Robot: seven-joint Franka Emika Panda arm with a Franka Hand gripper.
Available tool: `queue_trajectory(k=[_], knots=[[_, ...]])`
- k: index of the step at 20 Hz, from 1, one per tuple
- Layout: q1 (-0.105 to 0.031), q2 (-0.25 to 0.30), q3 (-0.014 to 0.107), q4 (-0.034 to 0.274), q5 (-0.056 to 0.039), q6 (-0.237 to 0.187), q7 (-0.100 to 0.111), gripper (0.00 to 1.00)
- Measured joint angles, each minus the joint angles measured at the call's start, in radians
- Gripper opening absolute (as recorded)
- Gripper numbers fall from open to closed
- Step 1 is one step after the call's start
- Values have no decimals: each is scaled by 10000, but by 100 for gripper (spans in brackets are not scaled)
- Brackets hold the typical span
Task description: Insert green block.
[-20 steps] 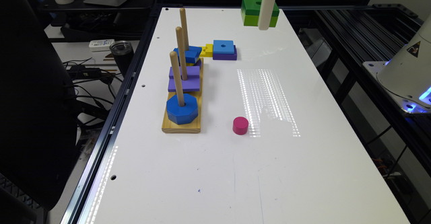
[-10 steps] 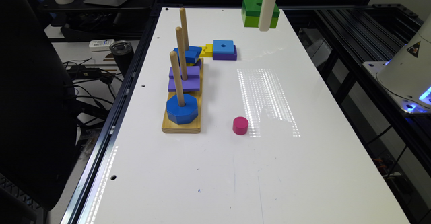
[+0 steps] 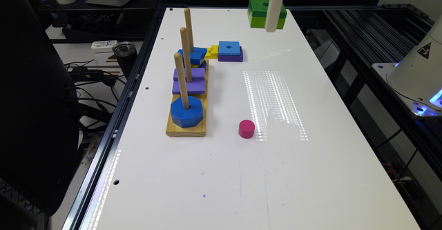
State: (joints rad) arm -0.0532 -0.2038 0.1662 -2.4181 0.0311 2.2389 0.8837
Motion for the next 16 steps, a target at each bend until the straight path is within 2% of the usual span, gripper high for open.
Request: queue_trajectory(k=[6, 9, 16], knots=[[2, 89, 81, 35, 0, 194, 50, 0], [6, 218, 129, 153, 0, 279, 85, 0], [7, 938, 279, 875, -3, 325, 228, 0]])
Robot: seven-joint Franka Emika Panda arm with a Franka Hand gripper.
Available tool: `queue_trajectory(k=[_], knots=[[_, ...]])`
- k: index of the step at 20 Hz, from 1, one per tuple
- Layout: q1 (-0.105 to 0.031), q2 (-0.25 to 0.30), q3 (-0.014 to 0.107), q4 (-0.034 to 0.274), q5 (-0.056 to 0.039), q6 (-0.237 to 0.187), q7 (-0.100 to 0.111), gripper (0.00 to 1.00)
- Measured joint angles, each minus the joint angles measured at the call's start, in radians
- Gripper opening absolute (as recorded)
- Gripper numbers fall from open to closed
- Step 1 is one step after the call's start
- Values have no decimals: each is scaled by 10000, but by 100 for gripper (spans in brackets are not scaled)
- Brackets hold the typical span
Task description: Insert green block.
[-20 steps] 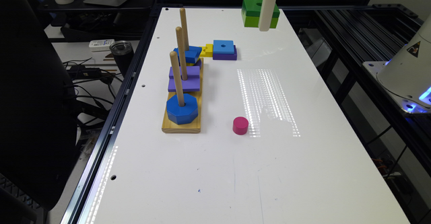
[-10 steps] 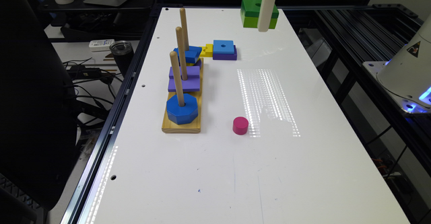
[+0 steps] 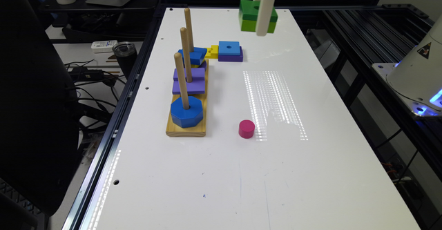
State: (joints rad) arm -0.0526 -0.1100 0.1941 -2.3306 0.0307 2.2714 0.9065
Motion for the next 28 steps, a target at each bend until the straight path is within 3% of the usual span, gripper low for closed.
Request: queue_trajectory(k=[11, 23, 28], knots=[[11, 1222, 223, 1285, -82, -2, 274, 0], [40, 2395, 465, 2601, -391, -37, 703, 0], [43, 2744, 543, 3010, -470, -56, 802, 0]])
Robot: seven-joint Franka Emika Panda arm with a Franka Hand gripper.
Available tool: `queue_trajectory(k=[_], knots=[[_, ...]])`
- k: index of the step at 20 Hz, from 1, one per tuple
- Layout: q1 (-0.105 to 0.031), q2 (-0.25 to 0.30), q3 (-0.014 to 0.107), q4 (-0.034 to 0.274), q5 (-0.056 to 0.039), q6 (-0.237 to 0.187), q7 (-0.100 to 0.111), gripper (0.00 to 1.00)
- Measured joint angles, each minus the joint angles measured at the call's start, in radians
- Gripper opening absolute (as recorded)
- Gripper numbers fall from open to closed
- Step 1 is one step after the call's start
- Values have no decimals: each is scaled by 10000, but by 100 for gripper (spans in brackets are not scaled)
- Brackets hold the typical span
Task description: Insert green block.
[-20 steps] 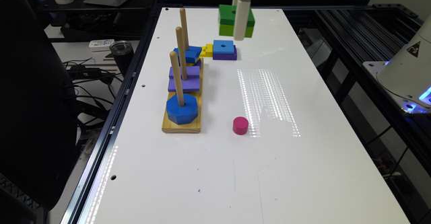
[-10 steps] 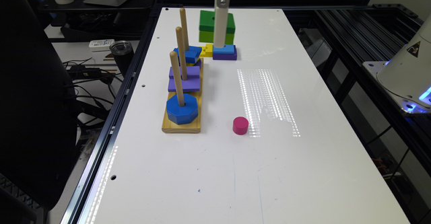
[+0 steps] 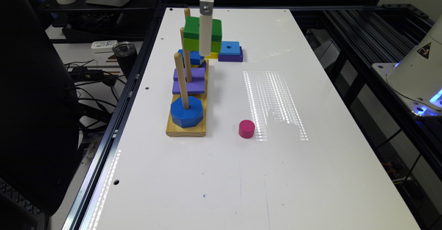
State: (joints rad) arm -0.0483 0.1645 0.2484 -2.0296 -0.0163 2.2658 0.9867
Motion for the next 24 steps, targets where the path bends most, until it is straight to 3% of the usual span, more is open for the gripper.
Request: queue_trajectory(k=[8, 24], knots=[[6, 330, 83, 387, -123, -14, 149, 0], [7, 418, 102, 498, -131, -16, 160, 0]])
